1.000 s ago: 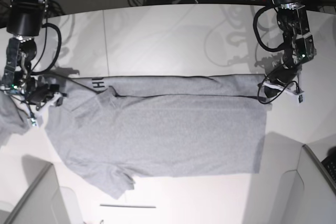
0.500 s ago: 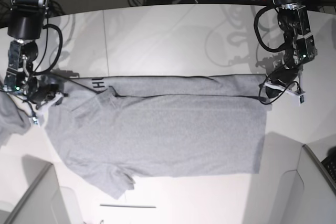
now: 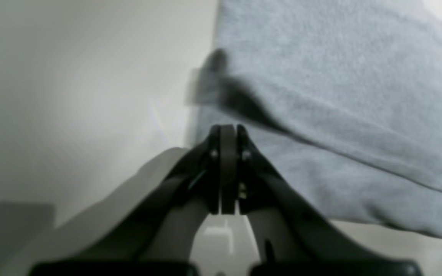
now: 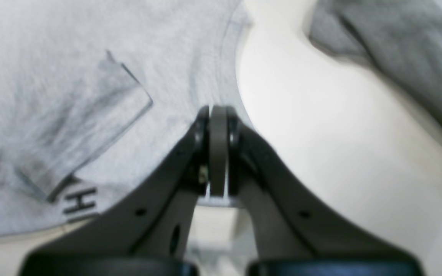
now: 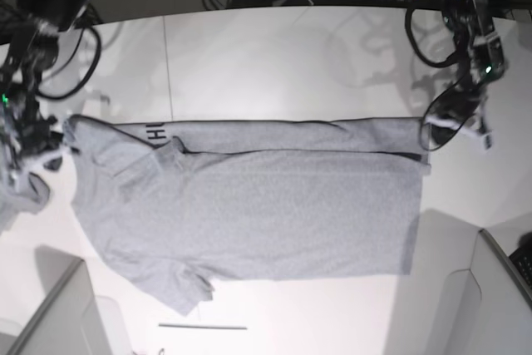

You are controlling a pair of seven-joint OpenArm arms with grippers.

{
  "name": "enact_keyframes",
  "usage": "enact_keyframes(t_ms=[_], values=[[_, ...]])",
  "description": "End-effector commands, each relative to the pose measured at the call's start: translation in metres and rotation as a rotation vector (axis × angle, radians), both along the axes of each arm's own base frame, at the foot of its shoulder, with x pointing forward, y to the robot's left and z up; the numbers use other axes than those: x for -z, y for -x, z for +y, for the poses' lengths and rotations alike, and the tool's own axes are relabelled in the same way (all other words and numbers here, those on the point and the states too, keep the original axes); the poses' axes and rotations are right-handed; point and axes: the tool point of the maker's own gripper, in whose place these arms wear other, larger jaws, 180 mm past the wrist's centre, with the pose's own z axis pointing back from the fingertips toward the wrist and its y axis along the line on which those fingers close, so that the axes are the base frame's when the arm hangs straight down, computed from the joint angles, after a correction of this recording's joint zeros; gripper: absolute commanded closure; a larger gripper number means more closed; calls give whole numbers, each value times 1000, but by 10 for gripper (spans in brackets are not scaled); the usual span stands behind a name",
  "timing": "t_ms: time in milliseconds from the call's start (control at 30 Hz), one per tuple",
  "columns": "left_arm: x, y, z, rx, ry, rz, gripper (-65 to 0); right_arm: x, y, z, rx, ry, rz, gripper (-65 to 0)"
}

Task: Fold the T-shirt properly
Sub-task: 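Regrasp the folded edge with both grippers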

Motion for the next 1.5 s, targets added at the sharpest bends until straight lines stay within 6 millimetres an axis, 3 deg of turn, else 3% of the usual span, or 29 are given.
enact_keyframes(t_ms=[0, 33, 100, 167, 200, 300, 400, 467, 533, 600, 700, 1000, 1267, 1467], values=[[-19, -6, -3, 23, -1, -81, 0, -14, -1, -4, 24, 2, -50, 0], [-21, -1, -2, 20, 4, -104, 0, -11, 8, -5, 56, -22, -46, -11], [-21, 11, -4, 13, 26, -138, 0, 1, 26, -4, 110, -77, -5, -210], [-19, 19, -2, -9, 43, -158, 0, 10, 42, -2, 169, -147, -2, -368], [-18, 22, -1, -26, 52, -161, 0, 15, 50, 0, 191, -190, -14, -401], [-15, 28, 2, -70, 71, -168, -20, 22, 71, 4, 221, -297, -71, -381], [-16, 23, -4, -62, 82, -176, -331, 24, 76, 11, 250, -368, -107, -371], [-15, 19, -7, -68, 100, -184, -484, 26, 77, 13, 252, -377, -106, -371], [-5, 19, -8, -91, 133, -172, -594, 29, 76, 18, 254, -395, -104, -371], [11, 23, -10, -107, 167, -138, -627, 38, 76, 21, 260, -422, -91, -369], [34, 31, -15, -121, 213, -85, -611, 52, 74, 27, 271, -472, -67, -369], [62, 20, -27, -148, 310, -44, -533, 76, 54, 28, 317, -552, -92, -369], [72, 12, -34, -155, 354, -32, -311, 91, 42, 20, 327, -601, -64, -369], [73, 13, -33, -155, 353, -29, -281, 100, 41, 15, 351, -614, -60, -365]])
